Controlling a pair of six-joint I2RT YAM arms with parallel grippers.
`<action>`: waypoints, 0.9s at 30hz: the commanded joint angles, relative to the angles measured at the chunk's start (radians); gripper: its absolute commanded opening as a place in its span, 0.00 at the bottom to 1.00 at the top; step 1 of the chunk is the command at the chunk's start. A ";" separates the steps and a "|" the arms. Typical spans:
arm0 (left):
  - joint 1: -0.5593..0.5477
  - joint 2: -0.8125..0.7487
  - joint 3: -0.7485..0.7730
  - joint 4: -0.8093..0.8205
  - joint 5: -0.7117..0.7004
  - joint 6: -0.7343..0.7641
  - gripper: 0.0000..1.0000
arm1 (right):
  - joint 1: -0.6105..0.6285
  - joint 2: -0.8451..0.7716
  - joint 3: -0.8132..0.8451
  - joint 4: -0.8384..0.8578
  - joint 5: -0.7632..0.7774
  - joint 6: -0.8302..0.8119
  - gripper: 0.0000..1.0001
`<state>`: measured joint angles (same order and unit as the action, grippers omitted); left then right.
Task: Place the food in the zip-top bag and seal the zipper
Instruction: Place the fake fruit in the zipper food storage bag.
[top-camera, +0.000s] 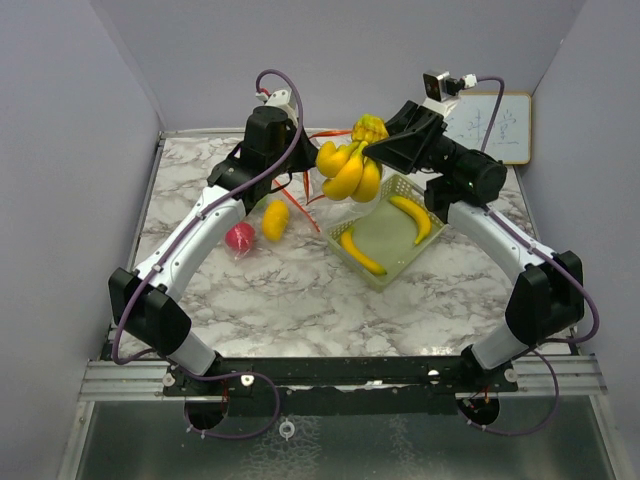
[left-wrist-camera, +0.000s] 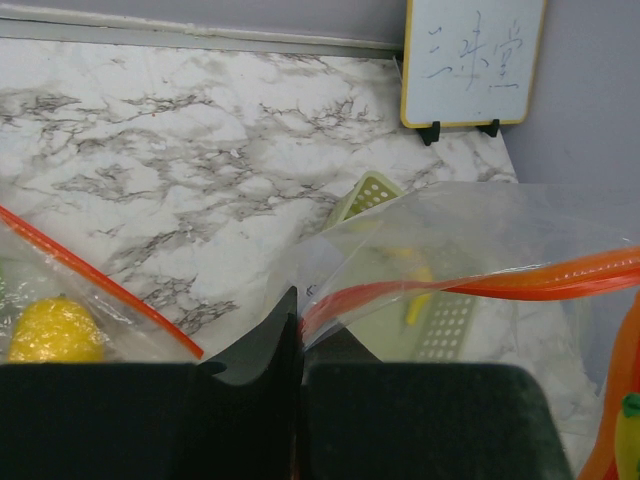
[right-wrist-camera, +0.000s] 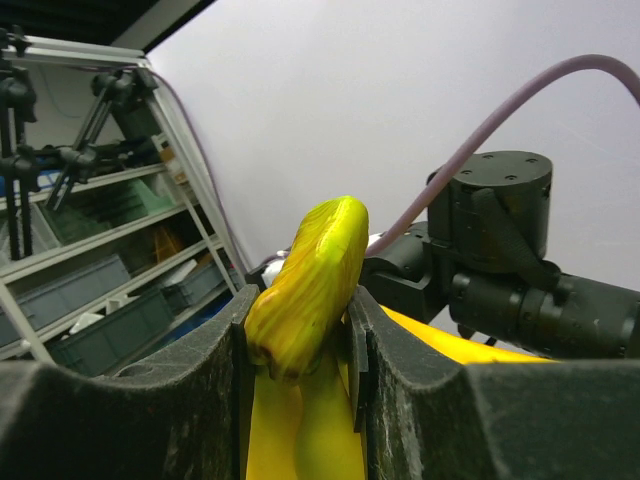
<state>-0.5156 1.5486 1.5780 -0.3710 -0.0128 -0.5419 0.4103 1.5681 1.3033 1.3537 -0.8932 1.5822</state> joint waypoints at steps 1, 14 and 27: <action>0.015 -0.006 -0.007 0.070 0.094 -0.080 0.00 | -0.015 0.042 0.006 0.194 0.073 0.130 0.11; 0.023 -0.002 -0.035 0.129 0.126 -0.114 0.00 | -0.033 0.072 0.010 0.116 0.095 0.124 0.10; 0.031 -0.036 -0.054 0.138 0.154 -0.127 0.00 | -0.071 -0.139 -0.197 -0.568 0.222 -0.446 0.10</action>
<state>-0.4908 1.5482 1.5448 -0.2680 0.0998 -0.6529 0.3431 1.5196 1.0943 1.0710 -0.7765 1.4300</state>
